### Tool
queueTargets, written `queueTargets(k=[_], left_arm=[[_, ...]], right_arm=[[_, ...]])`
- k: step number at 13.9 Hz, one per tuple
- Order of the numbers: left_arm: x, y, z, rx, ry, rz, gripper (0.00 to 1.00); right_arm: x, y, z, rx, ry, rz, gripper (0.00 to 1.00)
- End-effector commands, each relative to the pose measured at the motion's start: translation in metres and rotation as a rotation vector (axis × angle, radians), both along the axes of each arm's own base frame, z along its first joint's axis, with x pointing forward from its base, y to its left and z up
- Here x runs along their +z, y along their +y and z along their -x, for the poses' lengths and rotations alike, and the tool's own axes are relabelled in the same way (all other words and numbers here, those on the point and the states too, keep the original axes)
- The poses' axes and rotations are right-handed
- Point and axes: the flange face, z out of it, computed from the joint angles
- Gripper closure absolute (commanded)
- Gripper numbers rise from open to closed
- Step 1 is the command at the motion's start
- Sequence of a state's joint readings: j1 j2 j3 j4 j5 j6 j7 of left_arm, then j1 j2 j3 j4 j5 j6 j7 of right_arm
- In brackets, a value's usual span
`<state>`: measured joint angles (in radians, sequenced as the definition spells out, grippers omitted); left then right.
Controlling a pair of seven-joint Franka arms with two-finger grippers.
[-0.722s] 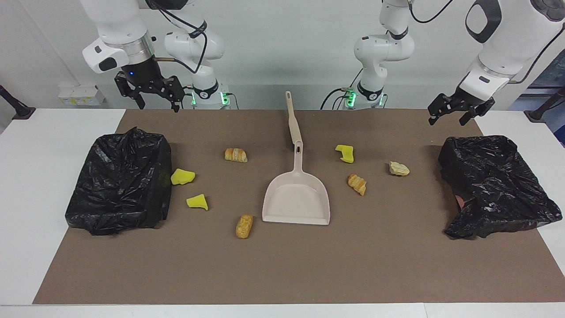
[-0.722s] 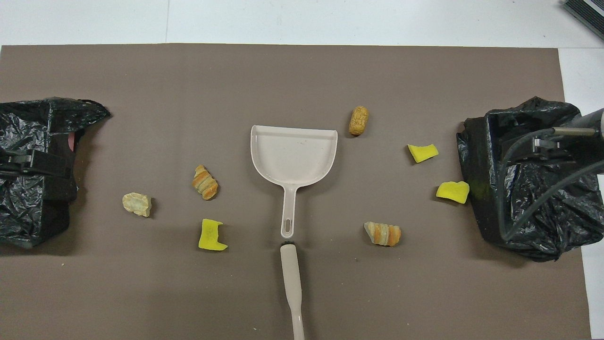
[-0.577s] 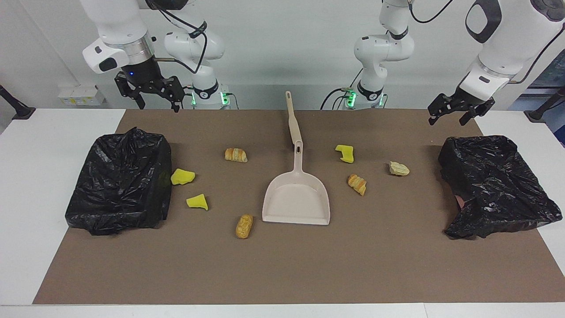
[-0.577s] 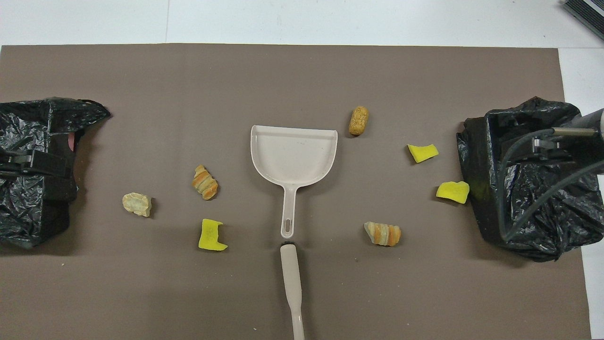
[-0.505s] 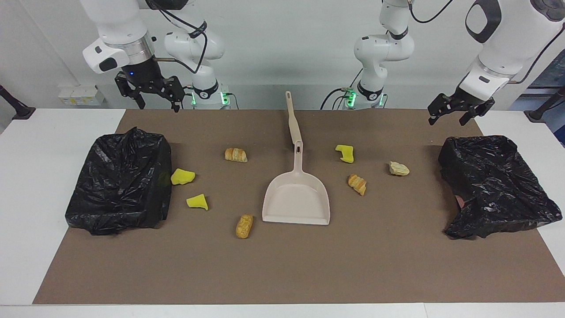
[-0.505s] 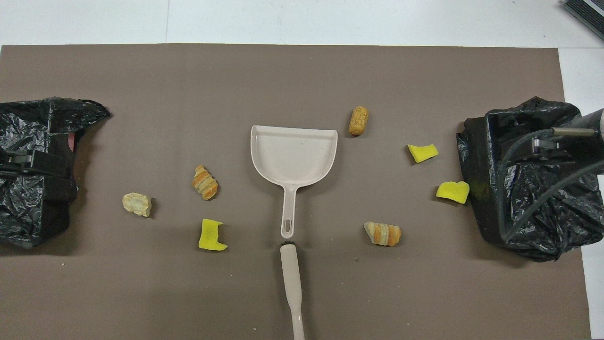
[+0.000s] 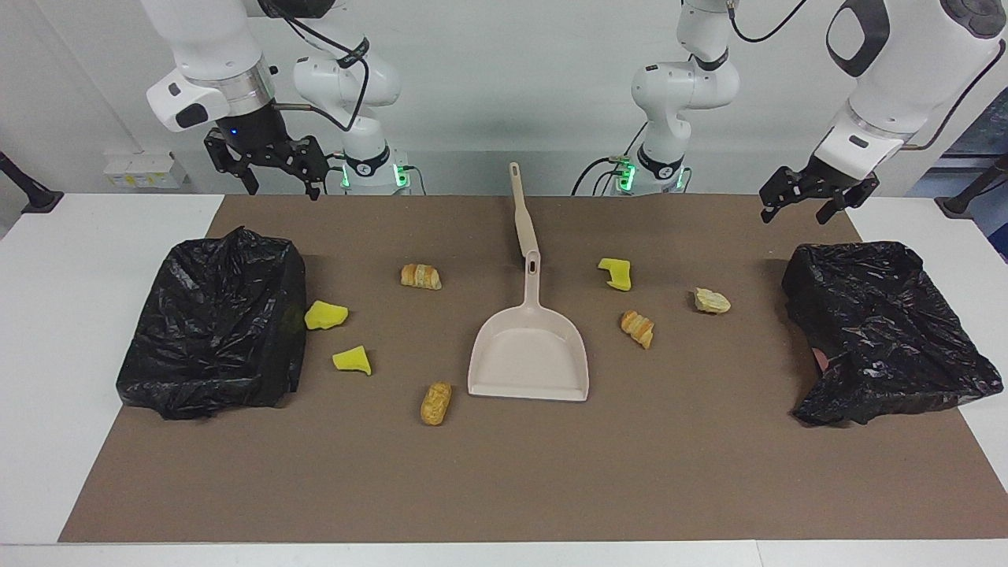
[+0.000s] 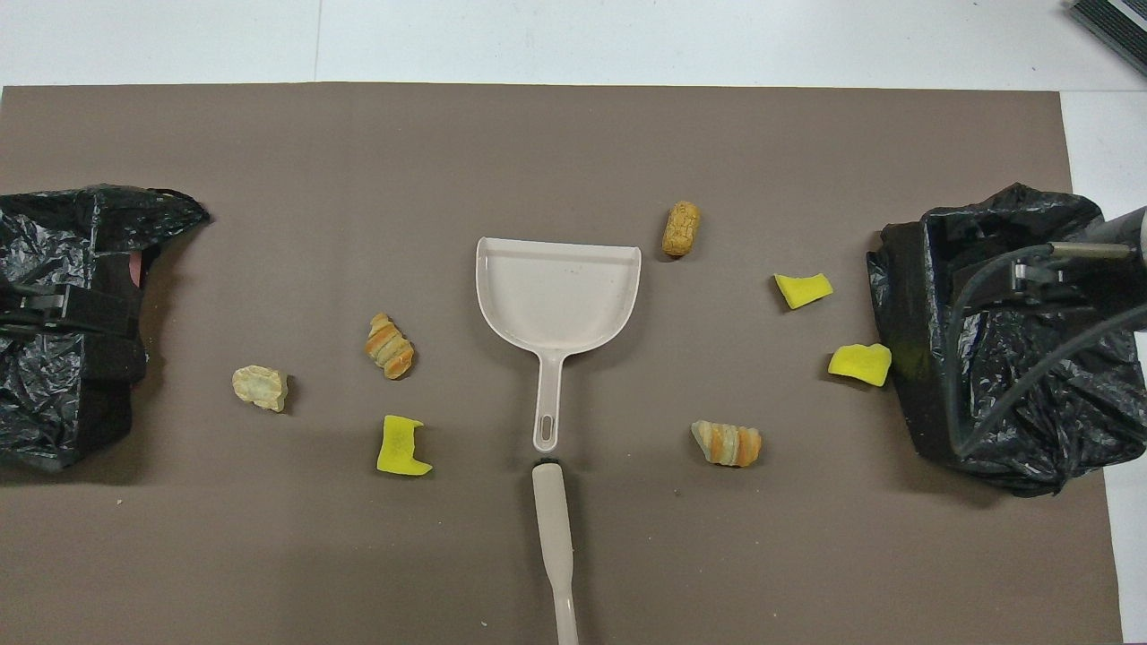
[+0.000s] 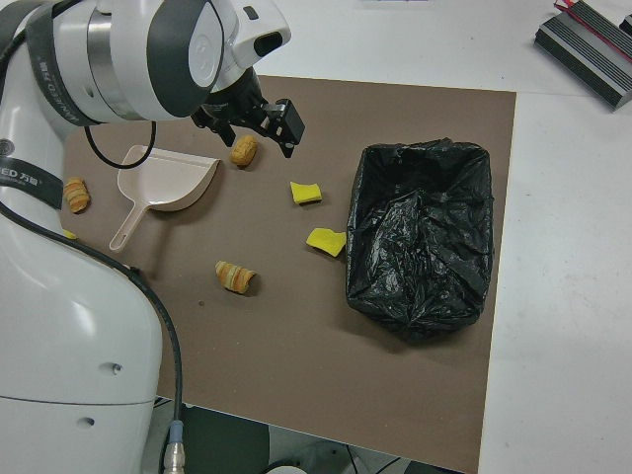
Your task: Sweep and dump trash in bin
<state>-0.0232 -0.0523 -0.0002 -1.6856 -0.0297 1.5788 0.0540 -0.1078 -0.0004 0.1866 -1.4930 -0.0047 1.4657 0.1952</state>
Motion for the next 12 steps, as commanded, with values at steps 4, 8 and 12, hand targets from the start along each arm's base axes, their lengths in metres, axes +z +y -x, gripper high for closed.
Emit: queueTargets(k=[4,8,12], left_arm=[[-0.049,-0.056,0.017,-0.12,0.03,-0.01,0.0],[-0.116,-0.121,0.064,-0.243,0.073,-0.017,0.0],[-0.183,-0.173,0.123,-0.334,0.076,-0.026,0.0]], right_arm=[[-0.033,0.059,-0.009,-0.048,-0.052,-0.052,0.0],[-0.065,0.132,-0.01,0.038,-0.043,-0.062,0.0],[-0.119,0.207,-0.016,0.008,-0.013,-0.075,0.0]])
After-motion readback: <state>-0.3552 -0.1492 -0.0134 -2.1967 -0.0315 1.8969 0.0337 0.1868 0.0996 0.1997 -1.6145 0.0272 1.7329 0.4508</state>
